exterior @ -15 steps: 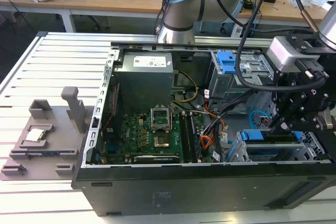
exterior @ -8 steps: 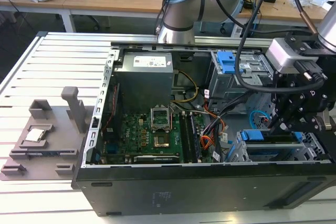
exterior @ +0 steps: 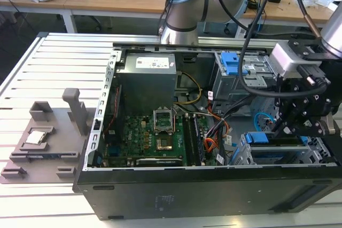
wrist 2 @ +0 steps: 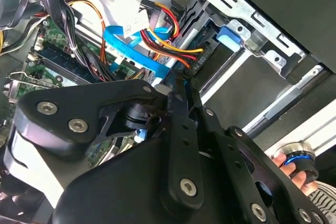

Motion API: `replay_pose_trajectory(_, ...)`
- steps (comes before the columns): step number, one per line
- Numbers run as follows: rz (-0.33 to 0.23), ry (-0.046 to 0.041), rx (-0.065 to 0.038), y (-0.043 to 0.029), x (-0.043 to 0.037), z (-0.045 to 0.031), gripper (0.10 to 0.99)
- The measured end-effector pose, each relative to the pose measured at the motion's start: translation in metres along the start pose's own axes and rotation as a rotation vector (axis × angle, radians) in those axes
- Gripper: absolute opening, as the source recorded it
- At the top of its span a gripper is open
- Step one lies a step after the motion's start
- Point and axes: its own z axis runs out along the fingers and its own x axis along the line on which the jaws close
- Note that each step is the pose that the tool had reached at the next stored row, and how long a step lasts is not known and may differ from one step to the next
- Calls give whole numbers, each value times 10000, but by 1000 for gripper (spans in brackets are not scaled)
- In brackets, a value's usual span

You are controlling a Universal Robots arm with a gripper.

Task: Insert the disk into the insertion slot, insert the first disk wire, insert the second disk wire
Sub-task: 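Insert the second disk wire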

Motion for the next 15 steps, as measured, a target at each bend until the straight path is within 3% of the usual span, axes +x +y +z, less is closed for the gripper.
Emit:
replay_pose_trajectory(8,-4,-15,2,-3,0,33,173)
replay_pose_trajectory(9,-3,-11,1,-3,0,32,231)
replay_pose_trajectory(11,-1,-7,2,-1,1,8,231)
replay_pose_trajectory(14,-2,3,4,6,-20,-151,231)
replay_pose_trajectory(15,-4,18,5,9,-56,-257,231)
